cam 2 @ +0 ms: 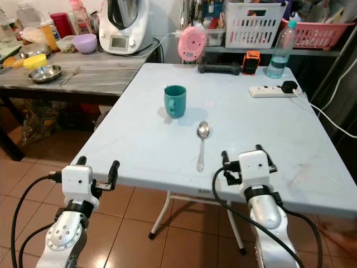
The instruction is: Setting the table
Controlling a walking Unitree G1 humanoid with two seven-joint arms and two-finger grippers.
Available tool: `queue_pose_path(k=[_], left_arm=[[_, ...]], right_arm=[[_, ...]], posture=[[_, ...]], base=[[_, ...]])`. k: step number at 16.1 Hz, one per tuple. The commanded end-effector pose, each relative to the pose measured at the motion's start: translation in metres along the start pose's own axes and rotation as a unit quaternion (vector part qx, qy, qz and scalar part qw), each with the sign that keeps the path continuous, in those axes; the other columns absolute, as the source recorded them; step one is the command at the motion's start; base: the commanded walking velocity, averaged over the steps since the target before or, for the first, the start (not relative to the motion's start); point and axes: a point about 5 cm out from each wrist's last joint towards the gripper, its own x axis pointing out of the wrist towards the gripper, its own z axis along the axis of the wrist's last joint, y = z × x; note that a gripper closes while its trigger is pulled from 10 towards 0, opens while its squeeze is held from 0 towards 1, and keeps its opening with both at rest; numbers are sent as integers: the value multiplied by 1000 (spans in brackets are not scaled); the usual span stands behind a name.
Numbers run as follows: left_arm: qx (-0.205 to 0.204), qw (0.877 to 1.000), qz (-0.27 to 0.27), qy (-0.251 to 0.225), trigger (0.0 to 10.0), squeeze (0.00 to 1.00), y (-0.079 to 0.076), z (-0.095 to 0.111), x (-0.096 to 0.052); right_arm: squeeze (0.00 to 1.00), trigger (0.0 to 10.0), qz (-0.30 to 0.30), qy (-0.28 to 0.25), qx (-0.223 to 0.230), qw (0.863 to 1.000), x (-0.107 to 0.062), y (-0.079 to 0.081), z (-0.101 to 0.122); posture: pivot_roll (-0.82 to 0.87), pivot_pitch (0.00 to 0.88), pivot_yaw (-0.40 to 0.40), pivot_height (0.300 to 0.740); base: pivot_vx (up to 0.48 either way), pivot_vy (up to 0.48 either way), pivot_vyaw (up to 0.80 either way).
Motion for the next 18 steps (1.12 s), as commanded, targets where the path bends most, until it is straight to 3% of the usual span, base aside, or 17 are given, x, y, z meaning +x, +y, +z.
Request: queue_pose_path(k=[1,8,18], left_arm=[[10,1000,8,-1,10000,0,8,1,2],[-4,1000,-19,-24,10000,0,4,14,19],[-15,998,-52,-25,10000,0,-5,12,15]], right_arm=[[0,10000,6,-3,5,1000,4,5,3],[0,10000,-4,-17,27,999,20,8,13],[0,10000,-4,-7,25,1000,14,10,5]], posture=[[-250,4,40,740],[-248,10,47,740],[-256,14,52,740]], base=[[0,0,0],[0,0,0],[356,0,0]])
